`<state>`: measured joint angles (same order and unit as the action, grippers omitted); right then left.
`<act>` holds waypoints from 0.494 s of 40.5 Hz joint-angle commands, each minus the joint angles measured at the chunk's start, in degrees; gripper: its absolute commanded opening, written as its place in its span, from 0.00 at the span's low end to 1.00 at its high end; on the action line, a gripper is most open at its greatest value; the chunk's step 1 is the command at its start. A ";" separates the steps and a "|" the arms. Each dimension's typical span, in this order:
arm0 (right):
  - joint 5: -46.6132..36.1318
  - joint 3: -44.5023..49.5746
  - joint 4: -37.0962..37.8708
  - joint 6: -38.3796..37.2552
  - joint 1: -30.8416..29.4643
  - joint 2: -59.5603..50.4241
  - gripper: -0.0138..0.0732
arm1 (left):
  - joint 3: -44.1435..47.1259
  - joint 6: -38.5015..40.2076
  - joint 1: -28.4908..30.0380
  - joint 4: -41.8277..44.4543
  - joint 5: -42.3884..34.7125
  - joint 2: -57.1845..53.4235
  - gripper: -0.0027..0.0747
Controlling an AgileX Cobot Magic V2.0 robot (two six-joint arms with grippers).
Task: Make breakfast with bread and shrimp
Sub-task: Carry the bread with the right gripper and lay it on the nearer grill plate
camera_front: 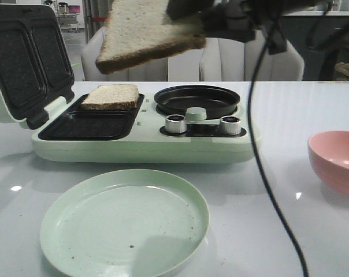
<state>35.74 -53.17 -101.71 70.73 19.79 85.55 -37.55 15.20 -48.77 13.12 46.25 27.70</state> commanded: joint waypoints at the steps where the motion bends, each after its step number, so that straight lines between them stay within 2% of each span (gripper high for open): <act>1: -2.61 -8.00 -3.61 0.08 2.97 3.08 0.22 | -1.60 0.21 -0.25 0.76 -3.92 0.31 0.77; 8: -8.86 -18.97 -3.61 -0.67 6.69 13.67 0.22 | -1.60 0.21 -0.25 0.76 -3.92 0.31 0.77; 20: -7.91 -29.66 -3.56 -3.59 8.79 27.74 0.23 | -1.60 0.21 -0.25 0.76 -3.92 0.31 0.77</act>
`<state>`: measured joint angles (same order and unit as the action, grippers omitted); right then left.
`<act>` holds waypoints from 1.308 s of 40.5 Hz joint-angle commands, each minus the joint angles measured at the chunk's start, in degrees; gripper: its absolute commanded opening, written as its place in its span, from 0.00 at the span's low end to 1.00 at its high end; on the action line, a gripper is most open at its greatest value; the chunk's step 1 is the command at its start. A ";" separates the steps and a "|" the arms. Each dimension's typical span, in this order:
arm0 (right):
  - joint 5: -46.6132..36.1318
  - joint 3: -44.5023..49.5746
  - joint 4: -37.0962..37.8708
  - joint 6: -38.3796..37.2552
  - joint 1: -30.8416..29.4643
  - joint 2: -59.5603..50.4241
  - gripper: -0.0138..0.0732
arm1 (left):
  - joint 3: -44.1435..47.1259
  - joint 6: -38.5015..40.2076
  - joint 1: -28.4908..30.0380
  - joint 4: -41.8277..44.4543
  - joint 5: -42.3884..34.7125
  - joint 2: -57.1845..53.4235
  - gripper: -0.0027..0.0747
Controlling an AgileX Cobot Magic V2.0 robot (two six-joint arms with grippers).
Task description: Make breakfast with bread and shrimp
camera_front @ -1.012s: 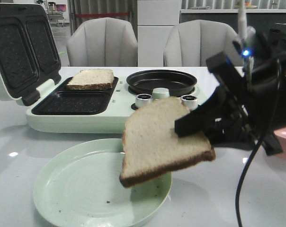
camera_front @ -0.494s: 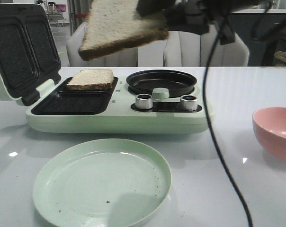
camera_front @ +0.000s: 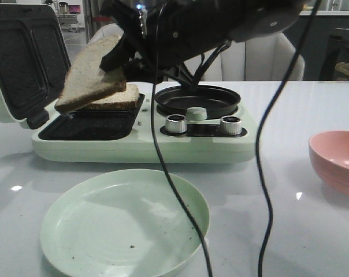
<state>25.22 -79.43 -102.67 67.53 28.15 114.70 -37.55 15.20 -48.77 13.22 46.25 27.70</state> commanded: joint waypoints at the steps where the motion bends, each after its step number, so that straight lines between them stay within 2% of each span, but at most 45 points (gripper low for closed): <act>1: 2.67 -3.60 -2.59 -0.39 0.49 -1.09 0.24 | -1.60 0.21 -0.25 0.66 -3.92 0.31 0.77; 5: 2.71 -3.83 -2.59 -0.39 0.56 0.41 0.32 | -1.60 0.21 -0.25 0.66 -3.92 0.31 0.77; 11: 1.78 -3.83 -2.47 -0.34 0.56 0.95 0.62 | -1.60 0.21 -0.25 0.66 -3.92 0.31 0.77; 15: 0.80 -3.83 -2.34 -0.34 0.56 0.95 0.71 | -1.60 0.21 -0.25 0.66 -3.92 0.31 0.77; 25: -0.74 -3.83 1.16 -0.04 0.56 0.41 0.70 | -1.60 0.21 -0.25 0.66 -3.92 0.31 0.77; 35: -3.11 -3.83 15.87 -2.17 0.56 -8.27 0.70 | -1.60 0.21 -0.25 0.66 -3.92 0.31 0.77; 46: -8.58 0.94 41.26 -16.98 0.56 -25.72 0.70 | -1.60 0.21 -0.25 0.66 -3.92 0.31 0.77; 53: -5.00 7.17 54.37 -28.43 0.56 -37.08 0.70 | -1.60 0.21 -0.25 0.66 -3.92 0.31 0.77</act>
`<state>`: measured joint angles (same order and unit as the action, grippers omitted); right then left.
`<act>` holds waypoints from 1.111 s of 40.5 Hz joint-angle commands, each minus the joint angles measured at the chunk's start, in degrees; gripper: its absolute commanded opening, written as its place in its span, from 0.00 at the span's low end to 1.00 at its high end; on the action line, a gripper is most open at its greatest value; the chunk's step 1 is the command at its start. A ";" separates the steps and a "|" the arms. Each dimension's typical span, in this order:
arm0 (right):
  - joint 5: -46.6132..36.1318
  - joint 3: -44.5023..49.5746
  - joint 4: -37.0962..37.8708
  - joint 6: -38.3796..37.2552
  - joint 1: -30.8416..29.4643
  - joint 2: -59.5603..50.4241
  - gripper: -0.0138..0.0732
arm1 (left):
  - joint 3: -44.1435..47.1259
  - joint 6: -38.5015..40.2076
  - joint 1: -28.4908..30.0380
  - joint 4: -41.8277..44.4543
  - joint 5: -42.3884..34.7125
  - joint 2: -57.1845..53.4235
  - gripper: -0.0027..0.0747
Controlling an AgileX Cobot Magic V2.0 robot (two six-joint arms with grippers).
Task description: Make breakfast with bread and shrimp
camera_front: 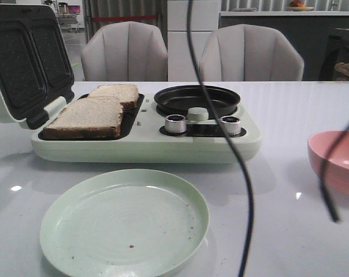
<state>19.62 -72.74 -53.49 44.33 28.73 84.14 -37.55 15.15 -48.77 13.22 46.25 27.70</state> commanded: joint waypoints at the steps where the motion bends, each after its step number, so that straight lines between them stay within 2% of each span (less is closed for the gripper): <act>1: 1.94 1.48 6.96 -6.71 -0.02 -8.09 0.70 | -1.60 0.25 -0.25 0.66 -3.92 0.31 0.77; 5: 6.91 5.22 18.50 -16.80 -0.13 -13.43 0.70 | -1.60 0.25 -0.25 0.66 -3.92 0.31 0.77; 12: 15.99 9.30 42.69 -40.90 -0.12 -21.30 0.70 | -1.60 0.25 -0.25 0.66 -3.92 0.31 0.77; 17: 21.75 12.23 53.49 -50.02 -0.12 -27.06 0.70 | -1.60 0.25 -0.25 0.66 -3.92 0.31 0.77; 22: 22.71 17.32 56.13 -52.48 -0.12 -34.16 0.70 | -1.60 0.25 -0.25 0.66 -3.92 0.31 0.77; 34: 24.58 28.23 56.27 -52.53 -0.12 -50.38 0.70 | -1.60 0.25 -0.25 0.66 -3.92 0.31 0.77; 45: 27.46 33.57 56.27 -52.53 -0.12 -56.64 0.70 | -1.60 0.25 -0.25 0.66 -3.92 0.31 0.77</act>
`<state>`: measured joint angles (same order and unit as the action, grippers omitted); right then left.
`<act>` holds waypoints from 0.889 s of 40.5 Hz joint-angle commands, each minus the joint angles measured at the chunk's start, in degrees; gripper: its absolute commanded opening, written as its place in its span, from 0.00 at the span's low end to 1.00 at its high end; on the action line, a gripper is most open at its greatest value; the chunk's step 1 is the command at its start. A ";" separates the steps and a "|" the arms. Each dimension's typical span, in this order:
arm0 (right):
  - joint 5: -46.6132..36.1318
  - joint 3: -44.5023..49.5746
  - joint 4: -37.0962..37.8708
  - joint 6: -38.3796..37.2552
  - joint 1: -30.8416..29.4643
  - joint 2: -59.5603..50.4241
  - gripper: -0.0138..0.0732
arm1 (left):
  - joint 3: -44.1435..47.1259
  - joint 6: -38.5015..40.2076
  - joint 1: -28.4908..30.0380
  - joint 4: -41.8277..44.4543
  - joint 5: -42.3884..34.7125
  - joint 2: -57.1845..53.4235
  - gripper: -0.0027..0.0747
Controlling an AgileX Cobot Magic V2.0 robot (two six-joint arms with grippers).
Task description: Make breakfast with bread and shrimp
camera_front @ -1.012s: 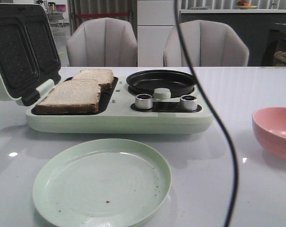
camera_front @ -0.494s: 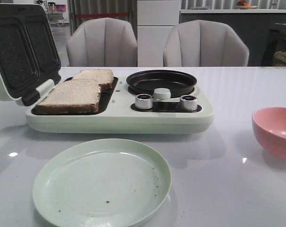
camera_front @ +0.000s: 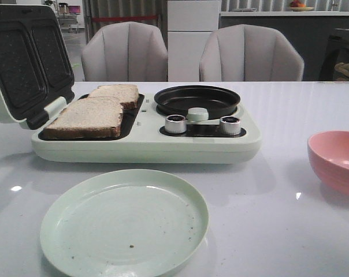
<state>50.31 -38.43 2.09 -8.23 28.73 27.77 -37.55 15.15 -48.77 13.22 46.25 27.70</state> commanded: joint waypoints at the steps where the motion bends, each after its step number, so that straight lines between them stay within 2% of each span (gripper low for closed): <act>1: -3.17 -0.66 0.70 0.03 -0.12 -0.27 0.70 | -1.60 0.25 -0.25 0.66 -3.92 0.31 0.77; 29: -3.10 -0.61 0.70 0.03 -0.12 -0.27 0.70 | -1.60 0.25 -0.25 0.41 -5.12 0.53 0.77; 32: -3.10 -0.61 0.70 0.03 -0.12 -0.27 0.70 | -2.09 0.25 -0.25 0.66 -2.74 1.72 0.75; 36: -3.10 -0.61 0.70 0.03 -0.12 -0.27 0.70 | -3.83 0.25 -0.25 1.82 3.51 5.34 0.66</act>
<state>51.21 -37.41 2.09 -8.23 28.73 27.33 -38.32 15.15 -48.77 13.34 48.83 29.95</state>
